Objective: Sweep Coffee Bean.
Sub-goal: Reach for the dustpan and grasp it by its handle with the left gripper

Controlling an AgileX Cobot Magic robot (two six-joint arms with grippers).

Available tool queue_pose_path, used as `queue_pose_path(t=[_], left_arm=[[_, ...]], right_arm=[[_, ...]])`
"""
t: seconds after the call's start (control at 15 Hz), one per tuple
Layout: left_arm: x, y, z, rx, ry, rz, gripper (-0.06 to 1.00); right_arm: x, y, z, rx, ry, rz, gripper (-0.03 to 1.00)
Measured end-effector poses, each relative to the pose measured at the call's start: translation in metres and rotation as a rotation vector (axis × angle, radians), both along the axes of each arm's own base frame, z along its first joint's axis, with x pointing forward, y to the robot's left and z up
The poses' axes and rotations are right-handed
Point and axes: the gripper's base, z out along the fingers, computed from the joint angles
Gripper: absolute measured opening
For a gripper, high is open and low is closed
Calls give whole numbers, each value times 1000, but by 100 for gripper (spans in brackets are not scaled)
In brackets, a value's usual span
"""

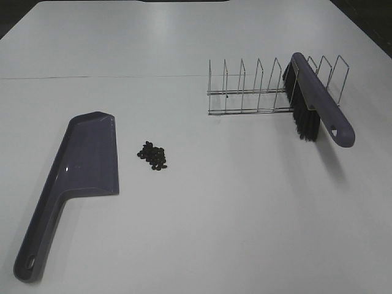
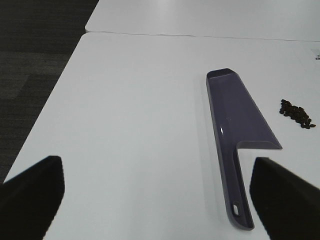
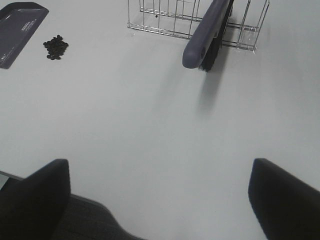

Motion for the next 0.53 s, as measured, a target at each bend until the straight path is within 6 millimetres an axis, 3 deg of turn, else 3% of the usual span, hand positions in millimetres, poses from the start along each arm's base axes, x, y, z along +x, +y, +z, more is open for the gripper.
queue_pose_path(t=[0.53], left_arm=[[0,-2,0,5,0,-32,92]], right_arm=[[0,0,0,1,0,-1,85]])
